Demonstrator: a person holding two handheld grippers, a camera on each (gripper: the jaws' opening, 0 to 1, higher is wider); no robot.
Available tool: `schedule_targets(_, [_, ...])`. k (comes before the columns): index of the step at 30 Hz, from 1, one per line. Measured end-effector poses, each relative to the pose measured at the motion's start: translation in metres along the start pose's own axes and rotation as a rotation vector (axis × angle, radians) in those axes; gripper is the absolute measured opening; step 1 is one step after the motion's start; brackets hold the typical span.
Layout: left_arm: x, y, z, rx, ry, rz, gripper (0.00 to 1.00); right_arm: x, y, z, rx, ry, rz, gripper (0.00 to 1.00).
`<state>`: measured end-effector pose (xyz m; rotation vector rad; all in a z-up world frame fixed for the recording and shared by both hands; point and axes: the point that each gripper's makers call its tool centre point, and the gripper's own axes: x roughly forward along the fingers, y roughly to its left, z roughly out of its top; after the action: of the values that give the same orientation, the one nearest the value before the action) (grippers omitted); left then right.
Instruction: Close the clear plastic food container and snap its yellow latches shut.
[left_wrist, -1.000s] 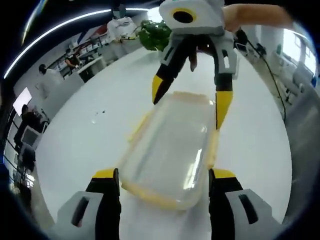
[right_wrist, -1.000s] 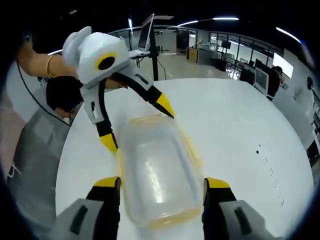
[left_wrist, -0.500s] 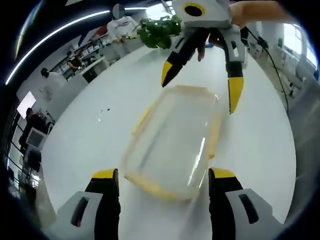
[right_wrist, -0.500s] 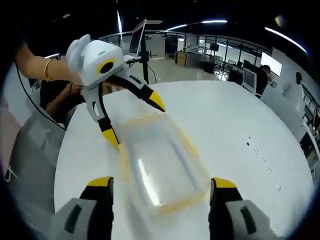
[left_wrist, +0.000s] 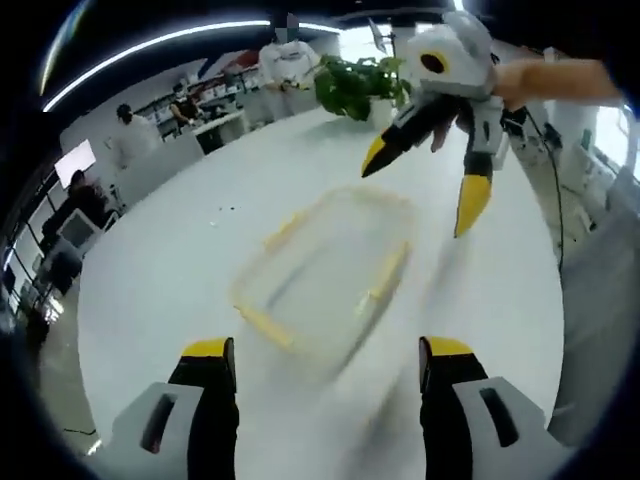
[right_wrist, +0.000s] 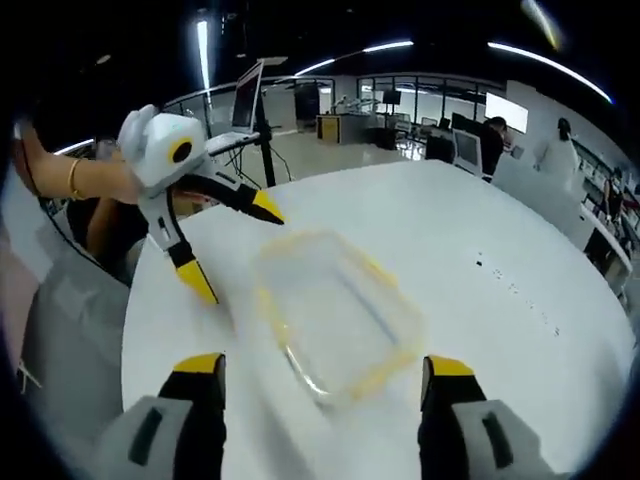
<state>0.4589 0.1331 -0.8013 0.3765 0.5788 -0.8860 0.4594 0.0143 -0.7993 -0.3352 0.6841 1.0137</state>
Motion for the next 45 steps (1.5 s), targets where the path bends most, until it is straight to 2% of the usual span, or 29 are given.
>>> schedule_targets(5, [-0.017,-0.003,0.0,-0.021,-0.021,0.031,0.73,-0.01,0.007,-0.001,0.053,-0.037,-0.031,0.8])
schedule_targets(9, [-0.031,-0.007,-0.002,-0.055,-0.04,0.043,0.73,-0.018,0.017,-0.007,0.083,-0.049,-0.027,0.8])
schedule_targets(14, [-0.047,-0.012,-0.012,-0.079,-0.041,0.067,0.72,-0.029,0.025,-0.016,0.129,-0.078,-0.054,0.8])
schedule_targets(19, [-0.058,-0.019,-0.024,-0.172,-0.066,0.095,0.72,-0.038,0.036,-0.02,0.177,-0.102,-0.062,0.79])
schedule_targets(22, [-0.063,-0.023,-0.029,-0.192,-0.072,0.105,0.72,-0.045,0.041,-0.02,0.201,-0.132,-0.077,0.79])
schedule_targets(30, [-0.087,-0.029,-0.033,-0.241,-0.112,0.134,0.72,-0.063,0.064,-0.029,0.229,-0.16,-0.098,0.79])
schedule_targets(34, [-0.094,-0.027,-0.04,-0.239,-0.101,0.155,0.73,-0.069,0.08,-0.036,0.225,-0.15,-0.081,0.79])
schedule_targets(38, [-0.104,-0.03,-0.041,-0.248,-0.117,0.167,0.73,-0.079,0.085,-0.042,0.221,-0.144,-0.099,0.79])
schedule_targets(41, [-0.109,-0.035,-0.042,-0.259,-0.129,0.175,0.73,-0.083,0.086,-0.05,0.222,-0.131,-0.143,0.77])
schedule_targets(45, [-0.113,-0.047,-0.046,-0.27,-0.134,0.164,0.73,-0.085,0.095,-0.053,0.226,-0.132,-0.15,0.78])
